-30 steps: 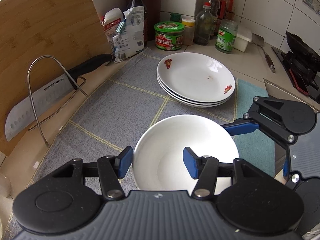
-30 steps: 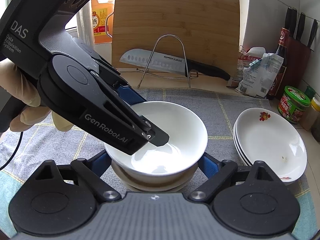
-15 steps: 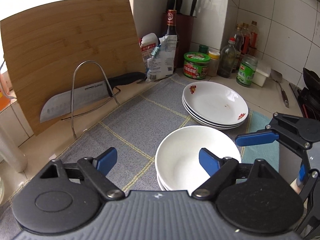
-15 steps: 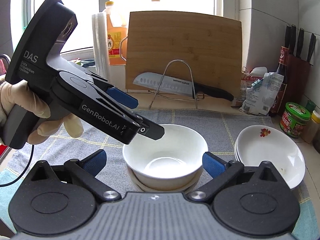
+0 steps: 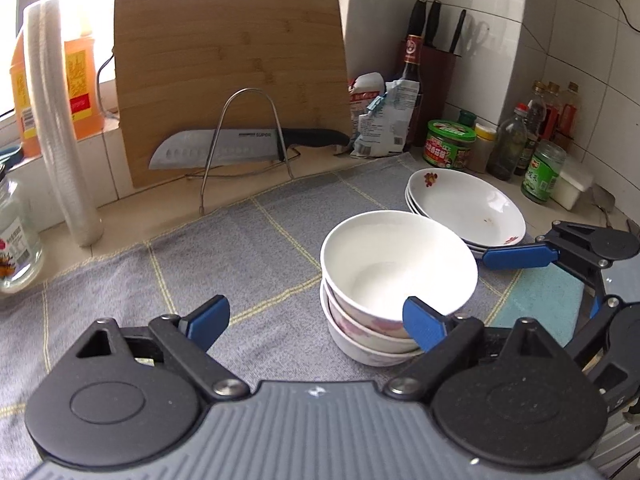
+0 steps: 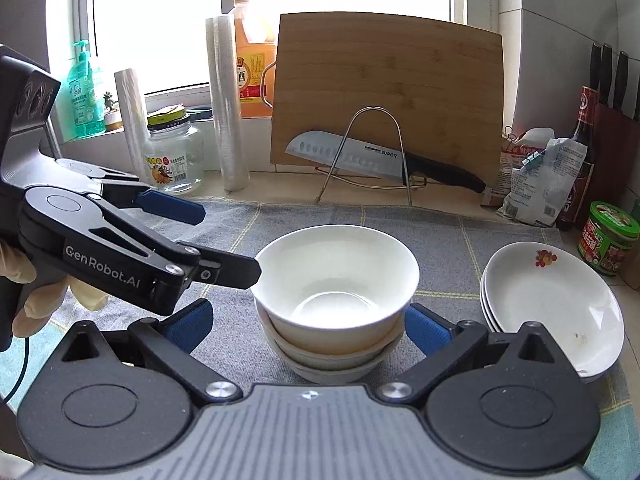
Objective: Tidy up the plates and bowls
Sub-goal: 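Lower the white bowl into the nested bowls with the left tool, then grip the bowl stack with the left tool while the right tool grips it too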
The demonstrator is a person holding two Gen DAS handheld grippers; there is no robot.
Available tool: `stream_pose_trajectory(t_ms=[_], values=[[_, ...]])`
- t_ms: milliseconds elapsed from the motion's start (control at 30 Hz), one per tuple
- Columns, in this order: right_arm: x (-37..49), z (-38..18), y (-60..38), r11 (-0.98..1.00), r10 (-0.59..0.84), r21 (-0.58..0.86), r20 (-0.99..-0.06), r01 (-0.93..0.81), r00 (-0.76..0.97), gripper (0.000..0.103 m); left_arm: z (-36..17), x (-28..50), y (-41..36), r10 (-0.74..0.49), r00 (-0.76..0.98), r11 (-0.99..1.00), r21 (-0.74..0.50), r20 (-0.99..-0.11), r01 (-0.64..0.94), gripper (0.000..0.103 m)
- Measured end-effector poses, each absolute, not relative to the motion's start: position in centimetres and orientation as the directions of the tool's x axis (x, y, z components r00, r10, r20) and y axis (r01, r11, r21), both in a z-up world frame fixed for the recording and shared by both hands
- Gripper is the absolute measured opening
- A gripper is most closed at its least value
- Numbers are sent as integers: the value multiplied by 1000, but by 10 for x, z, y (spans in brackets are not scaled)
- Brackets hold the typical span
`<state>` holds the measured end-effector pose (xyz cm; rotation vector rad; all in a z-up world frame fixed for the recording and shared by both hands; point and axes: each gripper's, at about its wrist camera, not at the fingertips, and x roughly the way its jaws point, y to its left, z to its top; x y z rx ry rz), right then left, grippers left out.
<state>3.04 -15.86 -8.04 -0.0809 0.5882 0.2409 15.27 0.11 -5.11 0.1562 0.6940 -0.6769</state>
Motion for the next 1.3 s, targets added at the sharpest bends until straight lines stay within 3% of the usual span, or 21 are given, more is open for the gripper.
stream_pose_trajectory(t_ms=[367, 700, 900, 1033, 1300], values=[[49, -129, -208, 943, 207, -44, -696, -328, 688, 103, -77, 128, -14, -473, 509, 807, -121, -720, 578, 93], [70, -147, -205, 935, 184, -68, -746, -348, 640, 103, -122, 151, -37, -474, 404, 710, -68, -782, 701, 93], [73, -146, -204, 933, 180, -70, -758, -353, 627, 103, -130, 159, -40, -521, 381, 639, -53, -764, 767, 102], [73, -147, -205, 932, 185, -70, -751, -355, 633, 103, -136, 159, -43, -532, 400, 585, 17, -747, 811, 102], [76, -144, -209, 906, 214, -71, -774, -417, 596, 103, -135, 167, -47, -534, 392, 578, 15, -749, 816, 103]])
